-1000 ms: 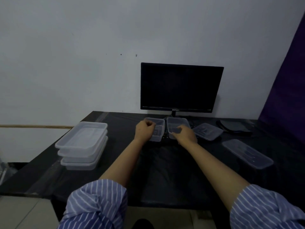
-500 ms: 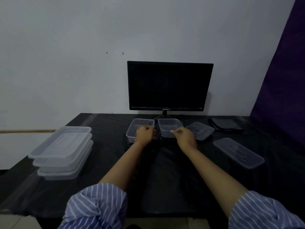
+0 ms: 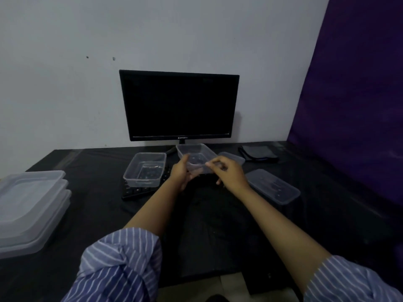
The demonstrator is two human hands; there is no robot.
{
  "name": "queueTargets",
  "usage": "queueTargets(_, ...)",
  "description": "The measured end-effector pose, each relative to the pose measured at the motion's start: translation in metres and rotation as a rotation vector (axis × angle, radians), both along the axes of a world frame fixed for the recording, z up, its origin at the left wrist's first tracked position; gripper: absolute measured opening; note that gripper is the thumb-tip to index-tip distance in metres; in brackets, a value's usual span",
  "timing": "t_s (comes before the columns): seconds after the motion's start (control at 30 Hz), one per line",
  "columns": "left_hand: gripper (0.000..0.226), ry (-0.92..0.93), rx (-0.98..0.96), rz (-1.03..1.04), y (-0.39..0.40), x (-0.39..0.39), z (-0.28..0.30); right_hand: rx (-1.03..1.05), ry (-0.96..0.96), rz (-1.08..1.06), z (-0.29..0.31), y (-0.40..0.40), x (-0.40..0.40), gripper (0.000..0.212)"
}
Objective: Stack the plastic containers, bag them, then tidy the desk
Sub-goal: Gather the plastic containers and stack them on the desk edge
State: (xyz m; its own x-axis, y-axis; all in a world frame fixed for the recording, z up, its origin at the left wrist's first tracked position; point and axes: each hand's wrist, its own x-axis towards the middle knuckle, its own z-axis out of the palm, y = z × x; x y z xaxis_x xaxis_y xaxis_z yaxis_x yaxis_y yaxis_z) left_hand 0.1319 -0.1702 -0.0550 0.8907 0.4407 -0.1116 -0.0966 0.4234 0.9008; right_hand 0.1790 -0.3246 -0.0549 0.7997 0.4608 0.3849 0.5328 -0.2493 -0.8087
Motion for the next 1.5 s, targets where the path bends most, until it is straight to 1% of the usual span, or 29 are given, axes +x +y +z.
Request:
queueTargets(0.07,0.03,-0.033,-0.053,0.015,-0.009,0.001,-0.004,0.091,0.033,-0.087,-0.002,-0.014,0.006,0.021)
queueTargets(0.13,0.021,-0.041,-0.094,-0.007,-0.016,0.005,-0.008,0.152,0.033,-0.267,-0.007,-0.03,0.017,0.021)
queueTargets(0.2,0.019,-0.022,-0.105,-0.04,-0.024,0.008,-0.009,0.056,0.006,-0.427,-0.016,-0.048,0.036,0.018)
queueTargets(0.27,0.018,-0.015,-0.107,-0.061,-0.031,0.011,-0.008,-0.089,-0.002,-0.503,-0.025,-0.067,0.054,0.008)
queueTargets(0.33,0.018,-0.019,-0.099,-0.086,-0.037,0.015,-0.008,-0.242,-0.039,-0.586,-0.032,-0.088,0.069,0.008)
queueTargets(0.43,0.019,-0.022,-0.098,-0.126,-0.045,0.022,-0.007,-0.455,-0.024,-0.713,-0.035,-0.119,0.083,0.026)
queueTargets(0.5,0.019,-0.021,-0.111,-0.137,-0.048,0.026,-0.009,-0.576,0.025,-0.724,-0.037,-0.135,0.09,0.045)
queueTargets(0.6,0.021,-0.01,-0.077,-0.156,-0.055,0.032,-0.01,-0.718,0.105,-0.691,-0.037,-0.148,0.093,0.071)
queueTargets(0.67,0.029,0.002,-0.042,-0.172,-0.059,0.036,-0.011,-0.782,0.159,-0.649,-0.036,-0.151,0.093,0.077)
queueTargets(0.73,0.038,0.019,-0.025,-0.176,-0.061,0.039,-0.011,-0.792,0.203,-0.631,-0.034,-0.151,0.095,0.078)
queueTargets(0.83,0.041,0.026,-0.002,-0.178,-0.062,0.041,-0.011,-0.79,0.22,-0.642,-0.034,-0.15,0.098,0.081)
queueTargets(0.9,0.04,0.031,-0.005,-0.179,-0.061,0.042,-0.01,-0.766,0.212,-0.669,-0.034,-0.147,0.099,0.083)
queueTargets(1.0,0.037,0.033,-0.015,-0.172,-0.059,0.042,-0.01,-0.738,0.191,-0.736,-0.028,-0.143,0.098,0.092)
queueTargets(1.07,0.034,0.021,-0.011,-0.165,-0.056,0.043,-0.011,-0.696,0.168,-0.749,-0.022,-0.141,0.098,0.089)
queueTargets(1.13,0.029,0.013,-0.021,-0.152,-0.051,0.042,-0.013,-0.538,0.158,-0.695,-0.015,-0.14,0.102,0.073)
queueTargets(1.23,0.022,0.004,-0.046,-0.116,-0.047,0.04,-0.012,-0.272,0.089,-0.622,-0.003,-0.136,0.107,0.033)
queueTargets(1.27,0.021,-0.006,-0.048,-0.097,-0.046,0.04,-0.011,-0.201,0.067,-0.609,0.002,-0.133,0.107,0.025)
queueTargets(1.37,0.019,-0.045,-0.056,-0.059,-0.04,0.037,-0.008,0.004,0.057,-0.592,0.015,-0.117,0.1,0.016)
queueTargets(1.43,0.028,-0.038,-0.074,-0.048,-0.035,0.035,-0.007,0.129,0.056,-0.589,0.024,-0.105,0.096,0.015)
queueTargets(1.5,0.037,-0.014,-0.089,-0.036,-0.032,0.031,-0.003,0.276,0.103,-0.562,0.034,-0.089,0.092,0.015)
